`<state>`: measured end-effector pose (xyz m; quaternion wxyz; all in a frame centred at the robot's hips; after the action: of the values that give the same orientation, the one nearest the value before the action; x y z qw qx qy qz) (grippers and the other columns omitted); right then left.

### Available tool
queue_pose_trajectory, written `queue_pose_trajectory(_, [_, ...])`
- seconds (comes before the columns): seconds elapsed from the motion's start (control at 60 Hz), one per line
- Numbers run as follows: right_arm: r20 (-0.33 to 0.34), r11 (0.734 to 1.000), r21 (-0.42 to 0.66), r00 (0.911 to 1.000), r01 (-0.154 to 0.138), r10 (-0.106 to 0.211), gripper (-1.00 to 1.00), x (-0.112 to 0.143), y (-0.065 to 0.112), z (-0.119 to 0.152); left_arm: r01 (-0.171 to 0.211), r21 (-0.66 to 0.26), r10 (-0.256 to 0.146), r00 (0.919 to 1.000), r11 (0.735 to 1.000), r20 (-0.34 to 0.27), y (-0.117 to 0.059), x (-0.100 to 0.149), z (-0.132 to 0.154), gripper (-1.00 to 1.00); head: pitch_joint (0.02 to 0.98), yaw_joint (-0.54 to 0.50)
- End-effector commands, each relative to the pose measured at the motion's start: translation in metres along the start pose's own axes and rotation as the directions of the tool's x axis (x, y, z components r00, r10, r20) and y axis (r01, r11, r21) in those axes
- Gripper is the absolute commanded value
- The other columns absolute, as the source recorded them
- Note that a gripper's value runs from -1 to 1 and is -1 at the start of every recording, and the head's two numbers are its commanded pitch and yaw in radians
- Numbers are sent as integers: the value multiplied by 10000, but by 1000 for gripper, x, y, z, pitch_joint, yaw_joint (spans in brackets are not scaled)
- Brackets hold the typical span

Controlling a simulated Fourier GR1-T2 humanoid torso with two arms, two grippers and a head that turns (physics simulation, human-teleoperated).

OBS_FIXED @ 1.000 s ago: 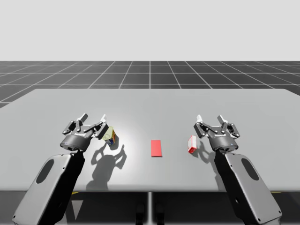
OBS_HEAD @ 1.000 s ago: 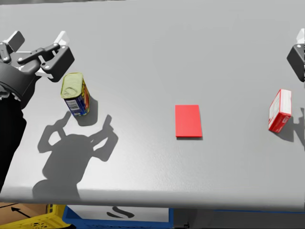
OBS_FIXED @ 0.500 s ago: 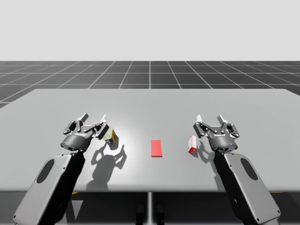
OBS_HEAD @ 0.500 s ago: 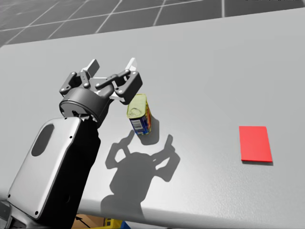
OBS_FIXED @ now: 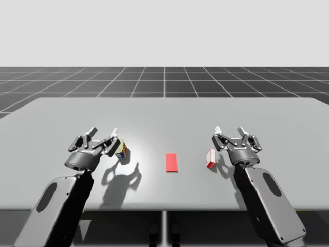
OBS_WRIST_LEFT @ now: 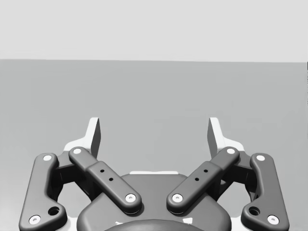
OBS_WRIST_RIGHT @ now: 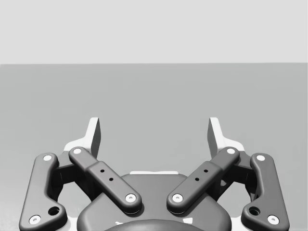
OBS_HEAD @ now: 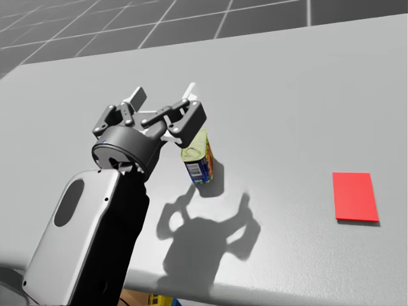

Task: Look at the card. If it is red, pick the object on the left. If it is green, pick the object on the right.

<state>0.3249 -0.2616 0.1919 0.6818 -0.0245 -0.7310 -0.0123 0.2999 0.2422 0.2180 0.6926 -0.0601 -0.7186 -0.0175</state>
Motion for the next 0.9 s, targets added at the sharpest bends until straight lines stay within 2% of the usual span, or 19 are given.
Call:
queue_pose_trajectory(0.017, [-75,10000,5,10000,15,-15,-1000,-3,0,-1,-209,181,211,9997,9996,-88,-4,4,16,-1000,803,337])
queue_pose_trajectory(0.183, [-73,10000,-17,10000,30,-30,-1000,-3,0,-1,172,513,-170,9998,9985,-36,-8,-7,38,-1000,800,340])
queue_pose_trajectory(0.283, [-67,10000,-19,10000,37,-37,-1000,-3,0,-1,90,671,-74,9997,9977,-241,-7,-20,48,-1000,798,343])
queue_pose_trajectory(0.4, [-38,10000,-32,10000,53,-53,-1000,-2,-1,-1,-198,785,243,9981,9967,-570,-5,-39,55,-1000,795,343])
queue_pose_trajectory(0.5, [-26,10000,-47,10000,68,-68,-1000,-2,-1,-1,-157,809,218,9969,9966,-751,-6,-56,60,-1000,792,344])
queue_pose_trajectory(0.567, [-26,10000,-49,10000,77,-78,-1000,-2,-2,-1,-257,787,332,9950,9966,-945,-8,-65,63,-1000,792,343])
queue_pose_trajectory(0.633, [-23,10000,-43,10000,84,-84,-1000,-2,-2,-1,-6,780,84,9950,9970,-997,-11,-76,64,-1000,793,344])
queue_pose_trajectory(0.9, [-24,9999,-54,10000,90,-90,-1000,-2,-2,-1,169,516,-103,9919,9985,-1262,-24,-93,58,-1000,791,343])
